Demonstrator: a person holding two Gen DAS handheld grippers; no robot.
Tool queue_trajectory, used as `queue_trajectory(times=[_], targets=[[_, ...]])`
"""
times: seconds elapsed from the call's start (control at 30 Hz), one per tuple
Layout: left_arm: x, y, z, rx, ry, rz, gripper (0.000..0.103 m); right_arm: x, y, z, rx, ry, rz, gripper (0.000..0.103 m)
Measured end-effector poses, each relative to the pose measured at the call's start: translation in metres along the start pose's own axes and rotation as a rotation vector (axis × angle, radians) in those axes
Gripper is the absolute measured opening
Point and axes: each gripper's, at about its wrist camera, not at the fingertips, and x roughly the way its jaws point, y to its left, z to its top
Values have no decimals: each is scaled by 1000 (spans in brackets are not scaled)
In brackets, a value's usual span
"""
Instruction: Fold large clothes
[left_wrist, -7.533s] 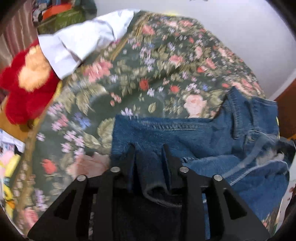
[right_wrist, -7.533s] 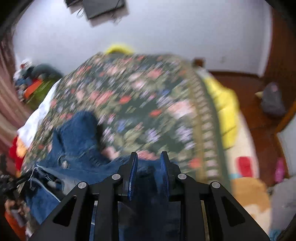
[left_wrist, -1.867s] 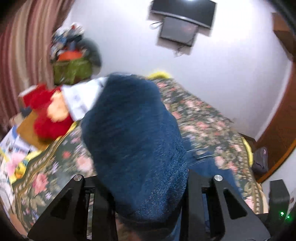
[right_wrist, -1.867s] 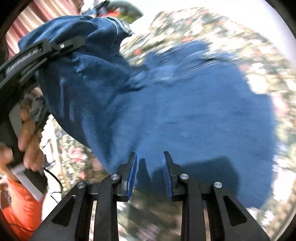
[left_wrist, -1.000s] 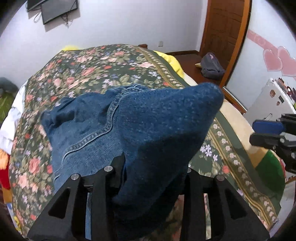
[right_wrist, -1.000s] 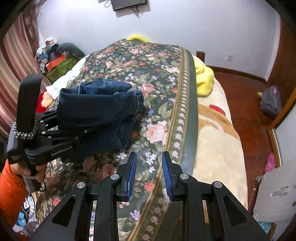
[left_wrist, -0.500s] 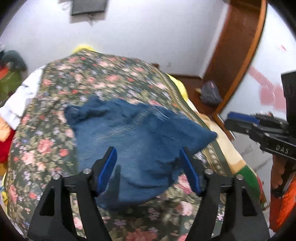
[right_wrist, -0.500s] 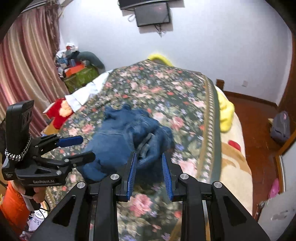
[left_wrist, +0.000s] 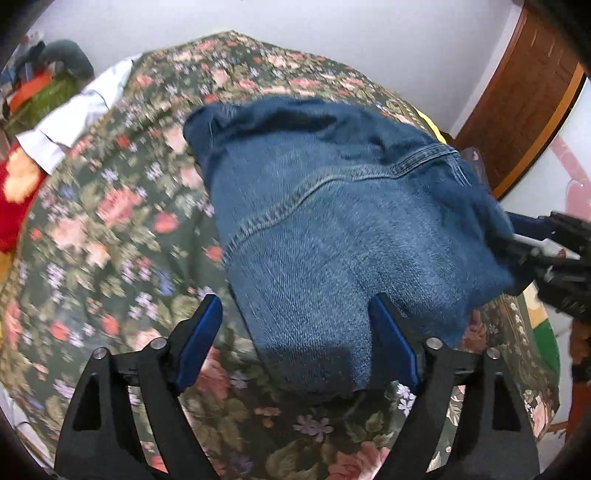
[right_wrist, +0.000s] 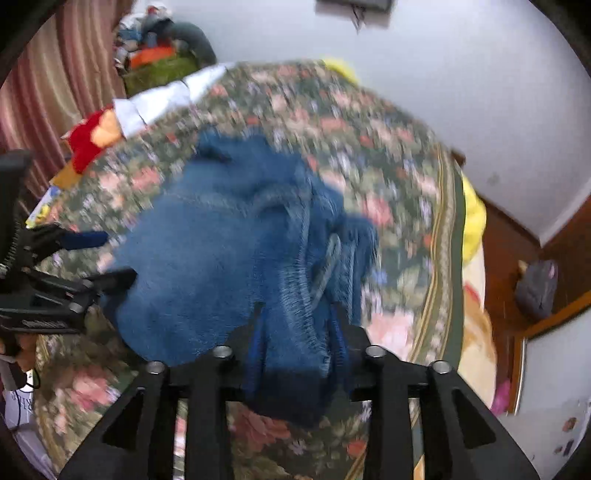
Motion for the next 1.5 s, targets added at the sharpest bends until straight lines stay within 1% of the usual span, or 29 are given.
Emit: queue_trajectory(times=[0.03, 0.07, 0.13, 0.2, 0.27, 0.37, 0.43, 0.53, 0.6, 0.67, 0.73, 0.83, 0.93, 1.03, 1.07, 1.1, 1.2, 1.27, 1.3, 1.37, 1.4, 1.43, 1.47, 1.5], targets=[[4, 1, -2, -20, 5, -16, 89, 2, -7, -7, 9, -21, -36, 86], [6, 3, -4, -42, 6, -30, 90, 4, -14, -12, 22, -33, -51, 95], [10, 5, -11, -61, 19, -54, 96, 14, -31, -23, 74, -4, 17, 96], [13, 6, -16, -56, 35, -72, 97, 24, -47, -30, 151, 41, 87, 97], [8, 6, -20, -48, 33, -72, 96, 23, -56, -35, 208, 54, 138, 97], [-4, 5, -17, -26, 25, -57, 96, 13, -59, -32, 238, 49, 163, 98], [-15, 5, -12, -3, 10, -22, 96, 2, -57, -23, 230, 35, 164, 98], [-38, 8, -1, 36, -62, 22, 96, -19, -54, -8, 198, -24, 154, 98], [-55, 15, 10, 32, -137, 63, 96, -30, -54, 6, 186, -68, 178, 98], [-65, 22, 22, 22, -191, 92, 96, -31, -54, 20, 191, -90, 204, 98], [-65, 34, 41, 0, -211, 127, 96, -25, -55, 37, 194, -89, 203, 98], [-52, 50, 70, -43, -199, 133, 96, -10, -53, 62, 184, -78, 199, 98], [-27, 61, 95, -80, -155, 111, 96, 11, -51, 86, 172, -59, 205, 98], [7, 63, 114, -65, -112, 125, 96, 43, -52, 102, 157, -5, 189, 98], [19, 64, 120, -63, -95, 141, 96, 52, -53, 103, 155, 18, 186, 98], [34, 66, 126, -74, -77, 161, 96, 70, -55, 103, 154, 65, 185, 98], [68, 73, 139, -116, -32, 170, 95, 95, -67, 98, 183, 107, 221, 98], [88, 79, 145, -137, -4, 156, 95, 106, -76, 92, 201, 110, 249, 98], [100, 84, 148, -150, 20, 131, 95, 109, -78, 89, 202, 107, 248, 98], [113, 89, 150, -165, 38, 109, 98, 114, -79, 85, 194, 100, 230, 98], [117, 92, 151, -170, 37, 104, 102, 117, -80, 83, 190, 94, 228, 98], [119, 95, 152, -167, 27, 111, 103, 118, -81, 81, 192, 89, 232, 99], [120, 96, 152, -156, 8, 144, 103, 120, -82, 80, 196, 86, 238, 102], [120, 98, 153, -134, -18, 201, 103, 122, -83, 79, 202, 83, 244, 103]])
